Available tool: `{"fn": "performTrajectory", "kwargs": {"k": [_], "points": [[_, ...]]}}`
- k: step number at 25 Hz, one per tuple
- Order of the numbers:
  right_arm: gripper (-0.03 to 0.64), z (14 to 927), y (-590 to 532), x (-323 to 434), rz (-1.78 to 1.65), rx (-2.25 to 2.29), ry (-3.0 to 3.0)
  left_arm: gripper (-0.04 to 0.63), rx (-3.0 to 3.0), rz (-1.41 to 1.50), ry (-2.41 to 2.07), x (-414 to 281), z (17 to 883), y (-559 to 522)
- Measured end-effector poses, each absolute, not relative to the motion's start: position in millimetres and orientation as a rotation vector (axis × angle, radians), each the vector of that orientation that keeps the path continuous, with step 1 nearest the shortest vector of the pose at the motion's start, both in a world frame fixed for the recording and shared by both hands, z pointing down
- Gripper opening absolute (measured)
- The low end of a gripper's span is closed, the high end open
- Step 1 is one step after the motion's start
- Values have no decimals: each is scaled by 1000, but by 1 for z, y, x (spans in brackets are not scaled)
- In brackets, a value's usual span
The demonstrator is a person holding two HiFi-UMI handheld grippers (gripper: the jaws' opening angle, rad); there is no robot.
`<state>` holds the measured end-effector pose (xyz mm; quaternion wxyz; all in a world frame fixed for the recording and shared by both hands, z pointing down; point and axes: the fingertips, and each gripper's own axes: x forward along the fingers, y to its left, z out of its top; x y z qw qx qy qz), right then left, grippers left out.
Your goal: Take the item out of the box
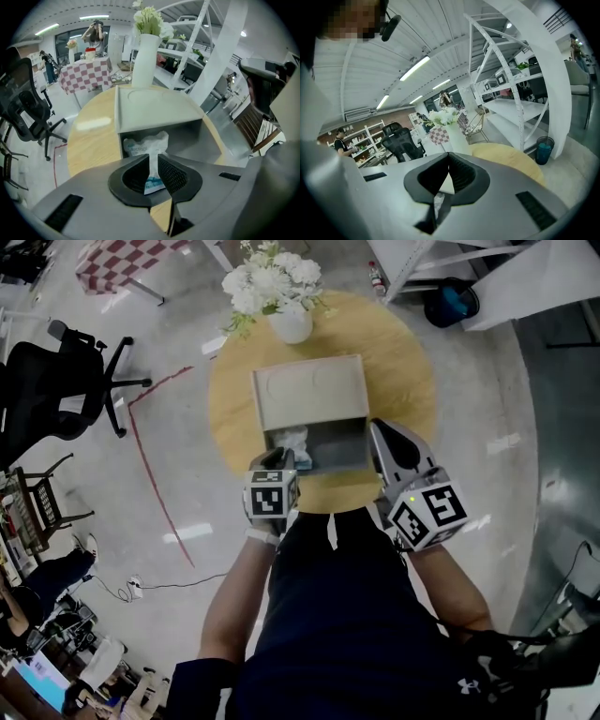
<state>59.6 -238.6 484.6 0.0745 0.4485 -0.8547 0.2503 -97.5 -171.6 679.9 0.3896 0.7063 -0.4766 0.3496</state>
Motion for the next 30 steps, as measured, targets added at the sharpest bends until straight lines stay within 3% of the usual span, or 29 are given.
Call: {"fn": "performTrajectory", "kwargs": {"k": [30], "points": [[12, 482, -240, 70, 818, 1363, -2560, 15, 1781, 988, -1146, -82, 691, -175]]}}
